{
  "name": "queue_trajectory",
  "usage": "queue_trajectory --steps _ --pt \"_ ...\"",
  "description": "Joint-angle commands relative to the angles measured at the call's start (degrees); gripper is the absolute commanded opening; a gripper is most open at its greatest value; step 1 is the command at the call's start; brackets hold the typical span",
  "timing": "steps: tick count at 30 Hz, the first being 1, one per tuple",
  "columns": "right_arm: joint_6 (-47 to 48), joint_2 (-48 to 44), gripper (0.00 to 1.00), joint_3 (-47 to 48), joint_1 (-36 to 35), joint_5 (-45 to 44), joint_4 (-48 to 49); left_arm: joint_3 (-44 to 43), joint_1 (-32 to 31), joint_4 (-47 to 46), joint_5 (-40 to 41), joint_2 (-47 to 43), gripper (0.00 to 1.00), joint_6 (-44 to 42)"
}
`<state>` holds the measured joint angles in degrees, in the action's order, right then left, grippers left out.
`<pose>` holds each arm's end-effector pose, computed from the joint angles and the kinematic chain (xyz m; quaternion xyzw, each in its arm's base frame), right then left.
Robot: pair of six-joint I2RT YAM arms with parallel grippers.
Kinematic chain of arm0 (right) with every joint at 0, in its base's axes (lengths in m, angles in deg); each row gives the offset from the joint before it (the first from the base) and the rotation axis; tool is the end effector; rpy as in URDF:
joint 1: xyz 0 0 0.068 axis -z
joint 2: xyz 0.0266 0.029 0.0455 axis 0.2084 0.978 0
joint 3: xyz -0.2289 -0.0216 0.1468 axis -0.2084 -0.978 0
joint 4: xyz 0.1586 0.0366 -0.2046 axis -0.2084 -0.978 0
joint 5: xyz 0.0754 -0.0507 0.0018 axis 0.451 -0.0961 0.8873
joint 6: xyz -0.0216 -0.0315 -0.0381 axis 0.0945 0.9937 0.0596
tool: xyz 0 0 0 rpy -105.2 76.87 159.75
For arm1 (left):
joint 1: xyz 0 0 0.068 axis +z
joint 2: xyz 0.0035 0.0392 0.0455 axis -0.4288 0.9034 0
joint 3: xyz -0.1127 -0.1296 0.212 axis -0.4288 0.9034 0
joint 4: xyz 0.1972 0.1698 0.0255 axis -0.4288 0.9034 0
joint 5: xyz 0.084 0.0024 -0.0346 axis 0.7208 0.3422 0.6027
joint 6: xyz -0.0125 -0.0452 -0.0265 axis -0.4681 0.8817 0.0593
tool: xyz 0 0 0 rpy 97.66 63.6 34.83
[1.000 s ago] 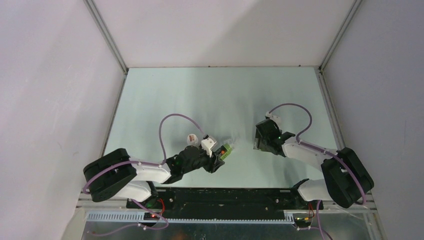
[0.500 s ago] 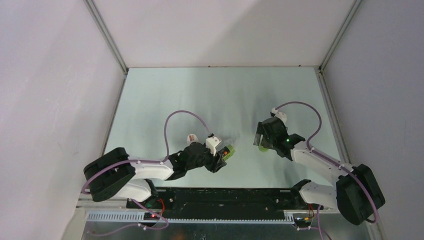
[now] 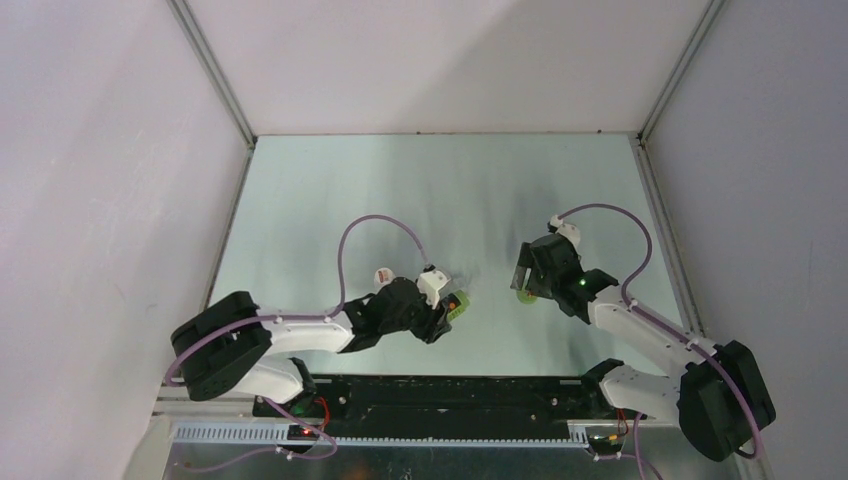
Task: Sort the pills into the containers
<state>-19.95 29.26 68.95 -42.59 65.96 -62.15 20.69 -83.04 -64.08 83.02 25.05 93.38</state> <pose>0.1895 0.1002 0.2028 0.0816 0.9273 0.0680 0.3589 0.1329 -0.2126 0.1481 0.3369 0.8186 -0.2901 0.3637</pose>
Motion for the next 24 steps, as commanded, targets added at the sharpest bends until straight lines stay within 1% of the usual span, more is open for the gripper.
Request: queue_trajectory --steps 1,6,16,24 --pt "-0.9 -1.4 0.82 1.1 0.3 -0.7 -0.3 -4.0 -0.3 2.6 1.9 0.3 0.0 -1.8" --pt "-1.1 -1.5 0.81 1.1 0.4 -0.6 -0.7 -5.4 -0.3 5.3 2.5 0.4 0.0 -2.2" --pt "-1.2 -1.7 0.81 0.3 0.5 -0.5 -0.4 -9.2 -0.3 10.4 6.4 2.2 0.0 -2.4" --pt "-1.8 -2.0 0.81 -0.7 0.4 0.6 1.0 -11.2 -0.3 13.3 6.1 2.9 0.0 -2.5"
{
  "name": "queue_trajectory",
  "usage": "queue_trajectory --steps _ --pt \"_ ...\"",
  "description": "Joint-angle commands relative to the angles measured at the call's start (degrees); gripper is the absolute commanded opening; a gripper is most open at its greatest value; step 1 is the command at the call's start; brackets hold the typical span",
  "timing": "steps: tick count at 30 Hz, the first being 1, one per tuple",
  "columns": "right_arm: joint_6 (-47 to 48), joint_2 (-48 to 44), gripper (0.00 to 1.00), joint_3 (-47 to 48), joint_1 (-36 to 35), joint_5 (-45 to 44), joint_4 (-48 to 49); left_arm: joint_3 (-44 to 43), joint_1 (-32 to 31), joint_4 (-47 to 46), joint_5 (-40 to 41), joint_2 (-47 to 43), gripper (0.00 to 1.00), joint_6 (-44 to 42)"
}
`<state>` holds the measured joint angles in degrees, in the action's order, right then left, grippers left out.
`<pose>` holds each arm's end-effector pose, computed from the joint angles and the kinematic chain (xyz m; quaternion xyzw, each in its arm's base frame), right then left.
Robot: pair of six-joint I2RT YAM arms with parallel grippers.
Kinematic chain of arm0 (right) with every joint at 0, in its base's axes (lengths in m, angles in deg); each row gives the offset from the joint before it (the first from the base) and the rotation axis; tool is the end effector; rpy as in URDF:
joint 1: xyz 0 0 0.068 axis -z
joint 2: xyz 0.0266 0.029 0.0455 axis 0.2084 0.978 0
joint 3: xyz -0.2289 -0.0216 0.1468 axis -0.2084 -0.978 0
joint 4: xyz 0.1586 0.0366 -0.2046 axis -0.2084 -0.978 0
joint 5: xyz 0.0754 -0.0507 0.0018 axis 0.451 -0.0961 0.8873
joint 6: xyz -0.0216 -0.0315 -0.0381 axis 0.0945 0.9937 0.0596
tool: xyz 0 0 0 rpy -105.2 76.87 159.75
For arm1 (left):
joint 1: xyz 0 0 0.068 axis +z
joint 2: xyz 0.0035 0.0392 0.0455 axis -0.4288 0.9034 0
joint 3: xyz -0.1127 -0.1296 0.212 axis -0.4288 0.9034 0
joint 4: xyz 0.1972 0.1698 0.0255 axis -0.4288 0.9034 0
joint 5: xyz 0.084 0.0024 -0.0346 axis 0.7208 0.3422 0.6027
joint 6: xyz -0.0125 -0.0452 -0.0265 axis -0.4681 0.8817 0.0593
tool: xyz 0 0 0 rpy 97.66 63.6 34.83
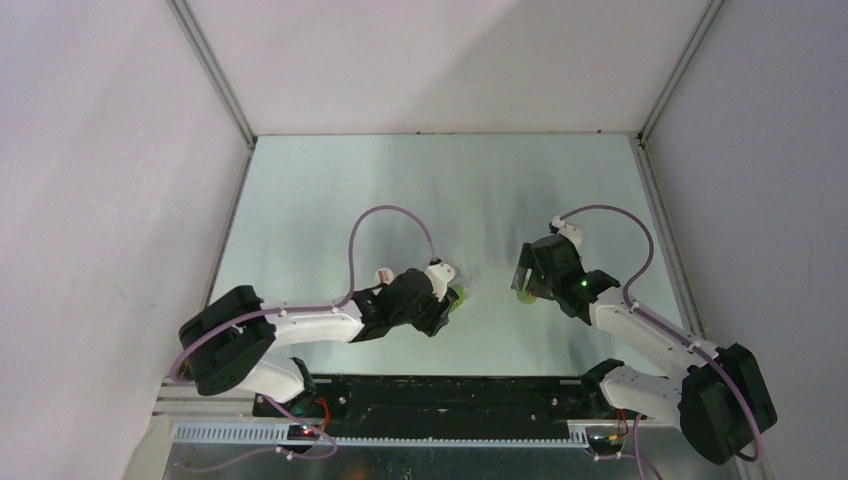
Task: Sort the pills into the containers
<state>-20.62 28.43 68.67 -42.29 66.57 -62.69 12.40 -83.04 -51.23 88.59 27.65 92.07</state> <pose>0.1875 0.0981 0.2033 0.0877 0.9274 0.0735 0.3563 0.1457 -0.2264 0.1595 0.3370 0.8479 -0.2178 0.3464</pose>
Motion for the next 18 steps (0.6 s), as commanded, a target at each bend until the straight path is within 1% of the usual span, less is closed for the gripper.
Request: queue_trajectory --steps 1,7,18 --pt "-1.1 -1.2 0.81 -0.4 0.1 0.0 1.6 -3.2 -0.3 1.0 0.4 0.3 0.0 -1.5" --pt "-1.1 -1.5 0.81 -0.8 0.3 0.1 1.6 -4.5 -0.3 2.9 -1.2 1.1 0.0 -2.8" --pt "-1.1 -1.5 0.81 -1.0 0.4 0.6 1.7 -6.5 -0.3 5.8 -1.0 0.6 0.0 -3.7"
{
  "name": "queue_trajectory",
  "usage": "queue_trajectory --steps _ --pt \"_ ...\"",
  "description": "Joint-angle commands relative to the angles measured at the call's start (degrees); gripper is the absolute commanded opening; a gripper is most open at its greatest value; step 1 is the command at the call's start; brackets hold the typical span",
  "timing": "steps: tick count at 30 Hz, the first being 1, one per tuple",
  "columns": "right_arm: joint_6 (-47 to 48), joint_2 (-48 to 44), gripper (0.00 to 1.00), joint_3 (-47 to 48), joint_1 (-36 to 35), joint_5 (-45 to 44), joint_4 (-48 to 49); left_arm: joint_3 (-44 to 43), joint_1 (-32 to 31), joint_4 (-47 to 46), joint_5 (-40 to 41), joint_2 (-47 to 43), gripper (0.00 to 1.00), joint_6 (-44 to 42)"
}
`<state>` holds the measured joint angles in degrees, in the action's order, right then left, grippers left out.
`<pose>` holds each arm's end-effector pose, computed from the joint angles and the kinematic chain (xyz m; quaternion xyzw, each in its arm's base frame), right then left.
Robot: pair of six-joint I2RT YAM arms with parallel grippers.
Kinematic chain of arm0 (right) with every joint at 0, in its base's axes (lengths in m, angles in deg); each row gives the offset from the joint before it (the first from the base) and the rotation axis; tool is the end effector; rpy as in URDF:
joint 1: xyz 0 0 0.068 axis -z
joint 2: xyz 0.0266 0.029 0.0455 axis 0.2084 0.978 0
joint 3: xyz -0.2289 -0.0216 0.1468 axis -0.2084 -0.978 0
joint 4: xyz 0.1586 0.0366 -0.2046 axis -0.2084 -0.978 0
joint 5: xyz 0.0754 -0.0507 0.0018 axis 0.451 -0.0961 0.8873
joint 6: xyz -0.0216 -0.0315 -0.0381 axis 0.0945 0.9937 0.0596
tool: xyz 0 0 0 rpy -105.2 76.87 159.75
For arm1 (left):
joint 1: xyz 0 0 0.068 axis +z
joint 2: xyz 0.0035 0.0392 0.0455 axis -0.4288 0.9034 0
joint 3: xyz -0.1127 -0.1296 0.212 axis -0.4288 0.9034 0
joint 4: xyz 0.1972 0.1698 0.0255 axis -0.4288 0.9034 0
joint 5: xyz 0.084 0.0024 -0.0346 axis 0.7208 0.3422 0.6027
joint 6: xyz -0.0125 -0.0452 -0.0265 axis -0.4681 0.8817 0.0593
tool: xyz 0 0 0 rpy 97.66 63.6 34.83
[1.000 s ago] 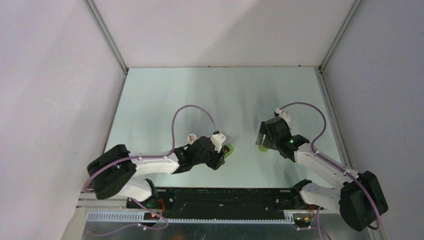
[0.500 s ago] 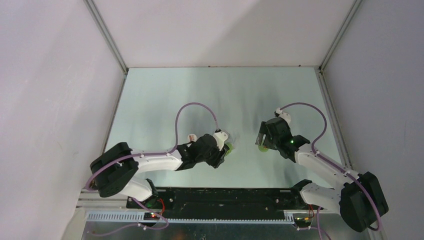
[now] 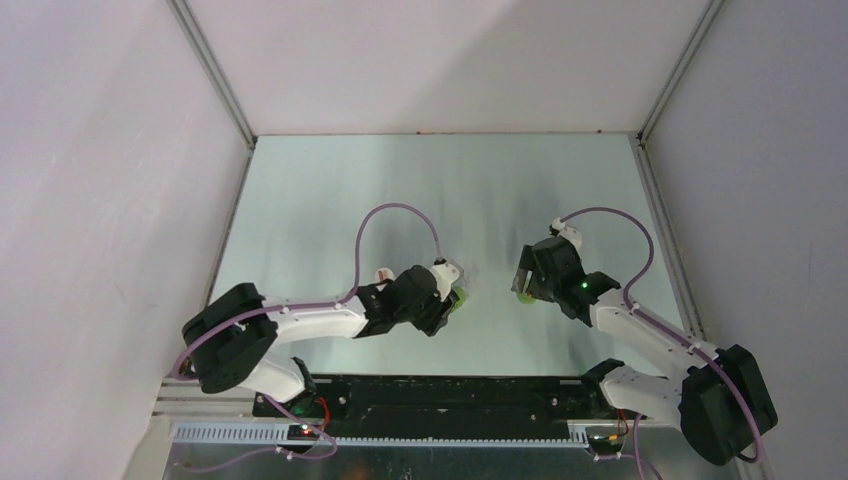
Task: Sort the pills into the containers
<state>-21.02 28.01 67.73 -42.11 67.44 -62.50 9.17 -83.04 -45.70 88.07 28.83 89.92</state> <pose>0.1852 0.0966 0.1997 0.0896 0.9290 0.0788 0.3504 0.1485 -0.2314 0.1630 0.3599 0.8516 -0.1988 0.3253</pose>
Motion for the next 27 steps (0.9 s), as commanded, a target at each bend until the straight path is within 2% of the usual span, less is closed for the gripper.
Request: queue_trajectory --steps 1,12,27 --pt "-0.7 -1.0 0.81 -0.1 0.2 -0.3 1.6 -3.4 -0.3 1.1 -0.4 -0.6 0.0 -1.5" --pt "-0.9 -0.7 0.81 -0.4 0.2 -0.1 1.8 -6.1 -0.3 5.2 -0.1 -1.0 0.0 -1.3" --pt "-1.1 -0.4 0.81 -1.1 0.3 0.1 2.3 -11.3 -0.3 11.7 0.4 2.8 0.0 -0.1"
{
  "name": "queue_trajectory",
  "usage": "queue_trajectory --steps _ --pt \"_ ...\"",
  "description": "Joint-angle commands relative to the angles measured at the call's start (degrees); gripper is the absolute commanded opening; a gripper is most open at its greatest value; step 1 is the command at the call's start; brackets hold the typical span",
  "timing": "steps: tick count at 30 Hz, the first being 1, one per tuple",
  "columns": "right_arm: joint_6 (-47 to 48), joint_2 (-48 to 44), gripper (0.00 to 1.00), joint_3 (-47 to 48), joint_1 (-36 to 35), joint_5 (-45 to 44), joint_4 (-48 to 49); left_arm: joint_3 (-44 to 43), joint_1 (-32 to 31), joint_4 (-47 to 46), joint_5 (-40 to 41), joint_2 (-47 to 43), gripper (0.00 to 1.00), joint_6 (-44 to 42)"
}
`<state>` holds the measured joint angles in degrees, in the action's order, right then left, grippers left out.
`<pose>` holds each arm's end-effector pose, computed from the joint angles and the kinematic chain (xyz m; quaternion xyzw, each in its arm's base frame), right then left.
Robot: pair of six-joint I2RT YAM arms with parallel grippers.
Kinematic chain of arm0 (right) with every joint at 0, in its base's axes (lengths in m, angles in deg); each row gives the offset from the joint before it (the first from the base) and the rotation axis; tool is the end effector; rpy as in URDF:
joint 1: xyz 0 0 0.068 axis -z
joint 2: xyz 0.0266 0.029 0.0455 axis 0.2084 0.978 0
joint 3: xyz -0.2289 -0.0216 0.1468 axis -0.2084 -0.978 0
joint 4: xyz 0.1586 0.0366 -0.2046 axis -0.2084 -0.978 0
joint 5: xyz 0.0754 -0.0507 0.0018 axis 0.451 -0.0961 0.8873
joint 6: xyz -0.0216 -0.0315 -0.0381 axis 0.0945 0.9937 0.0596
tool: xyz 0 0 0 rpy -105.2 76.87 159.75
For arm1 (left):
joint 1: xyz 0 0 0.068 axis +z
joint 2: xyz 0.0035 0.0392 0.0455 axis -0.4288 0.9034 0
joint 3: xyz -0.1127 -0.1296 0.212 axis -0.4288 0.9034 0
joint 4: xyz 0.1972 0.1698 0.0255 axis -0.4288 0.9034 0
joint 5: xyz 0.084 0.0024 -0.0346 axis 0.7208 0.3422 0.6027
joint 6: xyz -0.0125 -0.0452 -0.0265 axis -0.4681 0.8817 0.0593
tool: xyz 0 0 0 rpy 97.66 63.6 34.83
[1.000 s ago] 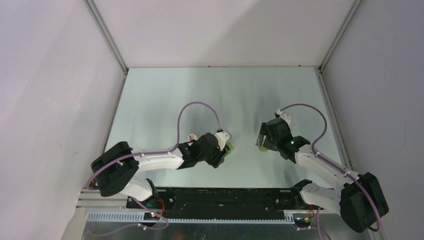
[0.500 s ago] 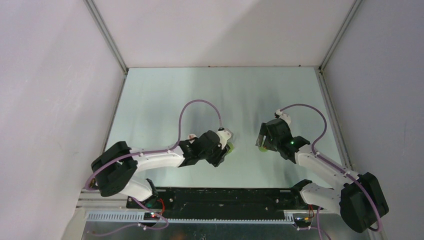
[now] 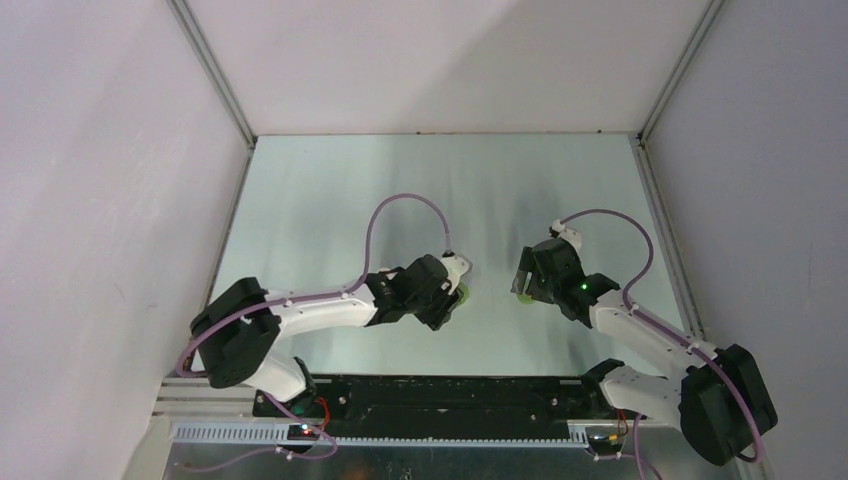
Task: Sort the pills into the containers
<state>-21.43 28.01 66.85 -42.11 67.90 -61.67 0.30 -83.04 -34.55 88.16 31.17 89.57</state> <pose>0.1842 0.0964 0.1958 0.0915 0.9294 0.0830 0.3479 0.1582 -0.2467 0.1834 0.3688 0.8636 -0.1759 0.2953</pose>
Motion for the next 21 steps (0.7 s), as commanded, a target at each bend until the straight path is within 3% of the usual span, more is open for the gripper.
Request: queue_trajectory --steps 1,21 --pt "-0.6 -0.5 0.81 -0.3 0.2 -0.3 1.6 -2.5 -0.3 0.7 0.3 0.7 0.0 0.3" --pt "-0.8 -0.2 0.8 -1.1 0.3 0.3 2.4 -7.4 -0.3 6.4 1.0 3.2 0.0 -0.5"
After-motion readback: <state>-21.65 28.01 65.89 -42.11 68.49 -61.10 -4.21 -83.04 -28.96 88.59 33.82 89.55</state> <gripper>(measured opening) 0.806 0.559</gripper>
